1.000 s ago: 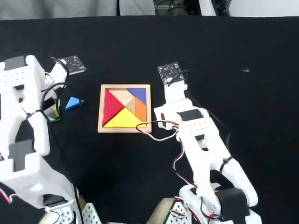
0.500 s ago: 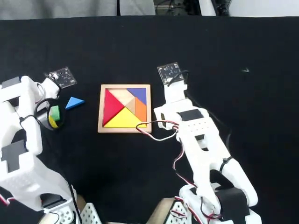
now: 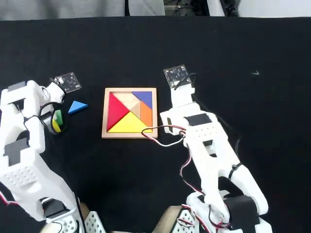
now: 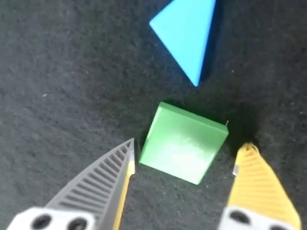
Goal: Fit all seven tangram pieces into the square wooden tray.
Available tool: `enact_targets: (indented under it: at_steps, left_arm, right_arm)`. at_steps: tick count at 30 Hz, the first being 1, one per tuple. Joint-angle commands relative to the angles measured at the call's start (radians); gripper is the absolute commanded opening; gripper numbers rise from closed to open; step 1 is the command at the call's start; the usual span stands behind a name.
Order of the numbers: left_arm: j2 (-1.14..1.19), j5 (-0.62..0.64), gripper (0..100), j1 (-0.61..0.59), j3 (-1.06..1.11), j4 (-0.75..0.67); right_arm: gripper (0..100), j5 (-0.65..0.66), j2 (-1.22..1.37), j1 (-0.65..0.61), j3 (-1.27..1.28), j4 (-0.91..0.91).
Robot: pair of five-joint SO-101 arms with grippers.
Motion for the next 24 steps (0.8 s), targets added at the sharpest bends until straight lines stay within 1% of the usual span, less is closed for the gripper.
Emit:
enact_targets:
  at_steps: [1, 4, 6, 11, 14, 18, 24]
  left_arm:
    - [0.041, -0.229, 23, 0.001, -0.051, 0.091]
    - [0.043, -0.229, 15, 0.001, -0.09, 0.149]
    - [0.043, -0.229, 12, 0.001, -0.101, 0.167]
    - [0.034, -0.204, 11, 0.004, -0.102, 0.175]
    - [0.009, -0.095, 11, 0.015, -0.105, 0.175]
    - [-0.115, 0.052, 11, 0.036, -0.094, 0.189]
    - [-0.35, 0.341, 11, 0.125, -0.104, 0.356]
  right_arm:
    - [1.5, 0.008, -0.05, 0.011, 0.004, -0.021]
    - [1.5, 0.008, -0.05, 0.011, 0.004, -0.021]
    - [1.5, 0.008, -0.05, 0.011, 0.004, -0.021]
    - [1.5, 0.008, -0.05, 0.011, 0.004, -0.021]
    - [1.5, 0.008, -0.05, 0.011, 0.004, -0.021]
    - [1.5, 0.008, -0.05, 0.011, 0.002, -0.021]
    - [1.5, 0.008, -0.051, 0.011, 0.002, -0.021]
